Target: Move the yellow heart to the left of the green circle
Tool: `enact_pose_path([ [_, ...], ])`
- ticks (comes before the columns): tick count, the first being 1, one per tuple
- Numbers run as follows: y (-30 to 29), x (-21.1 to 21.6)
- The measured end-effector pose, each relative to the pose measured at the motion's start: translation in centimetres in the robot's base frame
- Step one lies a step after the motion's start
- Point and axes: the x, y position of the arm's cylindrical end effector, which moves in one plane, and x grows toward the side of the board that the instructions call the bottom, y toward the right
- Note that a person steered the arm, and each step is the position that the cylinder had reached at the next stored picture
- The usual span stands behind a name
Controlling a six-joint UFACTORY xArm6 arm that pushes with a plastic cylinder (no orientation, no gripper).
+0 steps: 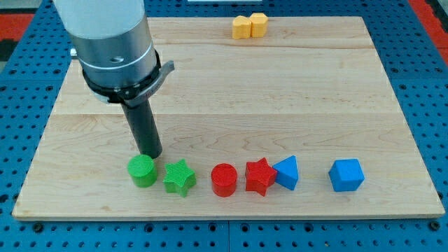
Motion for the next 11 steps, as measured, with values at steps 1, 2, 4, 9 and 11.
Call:
enact_pose_path([
  [1, 0.0, 0.9],
  [2, 0.3, -6.3],
  [4, 12.5, -17.7],
  [9, 18.8, -33.2],
  [11, 17.0, -29.9],
])
